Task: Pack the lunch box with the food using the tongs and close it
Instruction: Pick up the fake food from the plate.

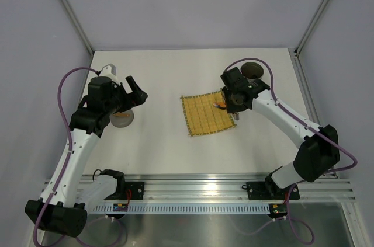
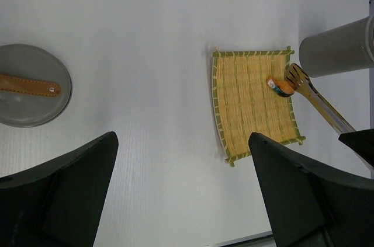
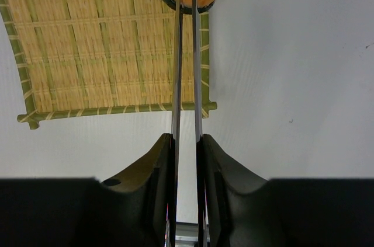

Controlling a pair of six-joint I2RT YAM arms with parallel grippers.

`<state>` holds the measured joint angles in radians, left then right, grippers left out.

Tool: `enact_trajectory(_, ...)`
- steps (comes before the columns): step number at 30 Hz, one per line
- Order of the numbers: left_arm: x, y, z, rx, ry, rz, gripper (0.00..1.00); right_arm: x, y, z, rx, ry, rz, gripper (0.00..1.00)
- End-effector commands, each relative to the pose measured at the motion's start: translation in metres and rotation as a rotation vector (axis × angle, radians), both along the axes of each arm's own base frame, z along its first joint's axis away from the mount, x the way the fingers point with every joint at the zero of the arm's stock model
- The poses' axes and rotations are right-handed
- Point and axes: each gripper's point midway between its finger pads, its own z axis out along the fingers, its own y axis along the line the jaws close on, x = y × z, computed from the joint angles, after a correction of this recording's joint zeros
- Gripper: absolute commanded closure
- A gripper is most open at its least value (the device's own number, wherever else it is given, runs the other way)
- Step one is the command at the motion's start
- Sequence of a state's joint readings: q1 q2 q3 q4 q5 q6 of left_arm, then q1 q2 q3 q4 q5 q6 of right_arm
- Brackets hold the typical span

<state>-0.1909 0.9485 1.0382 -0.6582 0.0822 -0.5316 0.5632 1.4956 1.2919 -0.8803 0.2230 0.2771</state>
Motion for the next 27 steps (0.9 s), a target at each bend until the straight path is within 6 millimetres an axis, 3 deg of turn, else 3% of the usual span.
enact_trajectory(1,0.003,-0.003,0.013,-0.019,-0.052,-0.015,0.01,-0.003,0.008,0.002,0.002,0.007,0.023,0.69)
enact_trajectory(13,0.004,-0.003,0.013,-0.018,-0.051,-0.012,0.01,-0.025,0.016,0.007,0.031,0.045,0.07,0.71)
enact_trajectory(20,0.004,-0.004,0.013,-0.025,-0.051,-0.019,0.01,-0.05,0.017,0.008,0.037,0.105,0.128,0.78)
enact_trajectory(27,0.003,-0.005,0.012,-0.027,-0.049,-0.021,0.01,-0.034,-0.005,0.031,0.001,-0.067,0.006,0.71)
